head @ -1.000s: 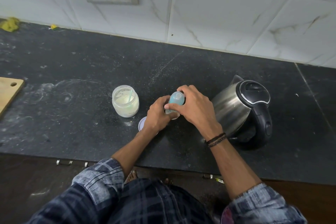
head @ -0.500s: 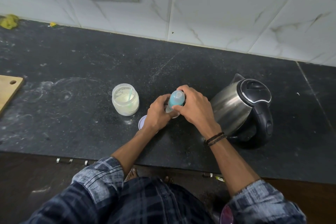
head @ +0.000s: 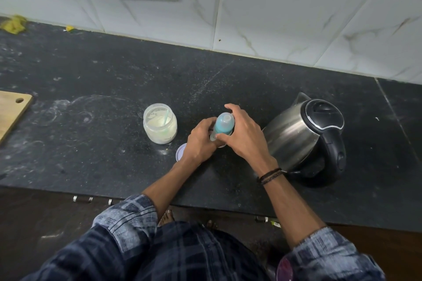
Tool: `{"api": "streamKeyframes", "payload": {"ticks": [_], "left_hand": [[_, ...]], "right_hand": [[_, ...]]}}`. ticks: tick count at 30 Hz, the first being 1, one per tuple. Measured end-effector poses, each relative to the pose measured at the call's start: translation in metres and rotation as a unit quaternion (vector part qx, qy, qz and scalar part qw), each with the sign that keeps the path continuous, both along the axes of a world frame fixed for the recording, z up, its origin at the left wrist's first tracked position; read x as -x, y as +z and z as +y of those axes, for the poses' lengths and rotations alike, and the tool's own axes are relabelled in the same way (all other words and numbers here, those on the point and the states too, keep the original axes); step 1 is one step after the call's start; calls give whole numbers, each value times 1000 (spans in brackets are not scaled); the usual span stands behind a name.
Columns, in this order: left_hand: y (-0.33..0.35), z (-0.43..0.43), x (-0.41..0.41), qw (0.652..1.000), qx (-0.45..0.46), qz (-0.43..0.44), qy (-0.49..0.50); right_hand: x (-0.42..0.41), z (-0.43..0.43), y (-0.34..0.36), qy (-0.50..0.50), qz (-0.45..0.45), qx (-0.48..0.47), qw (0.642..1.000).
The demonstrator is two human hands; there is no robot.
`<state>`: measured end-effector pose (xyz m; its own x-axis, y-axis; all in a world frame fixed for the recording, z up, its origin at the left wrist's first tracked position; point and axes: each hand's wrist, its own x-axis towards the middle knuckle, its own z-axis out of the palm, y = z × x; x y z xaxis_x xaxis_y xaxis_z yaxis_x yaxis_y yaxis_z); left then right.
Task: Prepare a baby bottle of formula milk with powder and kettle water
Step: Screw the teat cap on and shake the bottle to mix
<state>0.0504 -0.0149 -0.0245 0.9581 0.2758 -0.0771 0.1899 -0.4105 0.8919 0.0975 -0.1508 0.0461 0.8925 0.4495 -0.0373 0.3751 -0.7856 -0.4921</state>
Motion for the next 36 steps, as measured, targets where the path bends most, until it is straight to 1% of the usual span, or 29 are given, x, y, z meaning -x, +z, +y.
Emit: {"api": "streamKeyframes", "payload": {"ticks": [3,7,13,22,23,25,28,30,36], "left_hand": [[0,0,0,1000,0,-3,0],[1,0,1,1000,0,-4,-3],[2,-1,2,1000,-5,0,-9],[7,-5,5,1000,-17,-8,10],[7,-4,5,1000,-16,-7,10],[6,-2,4,1000,-12,-1,5],[4,0,3,1000,-11,6,-3],[3,1,2,1000,-12,6,-6],[5,0,5,999,-27,21,-5]], "right_hand": [[2,1,-2,2,-3,-28,1000],[1,4,-8,-18,-9,-29,999],[-1,2,-7,18,23,-31,999],[10,7,-23,-23,-29,-70,997],[9,7,-24,-27,-24,-76,996],[3,3,-23,-28,14,-84,996],[-6,-5,-20,-2,82,-89,993],[-8,-7,-20,10,102,-98,990],[-3,-7,-33,-5,61,-129,990]]}}
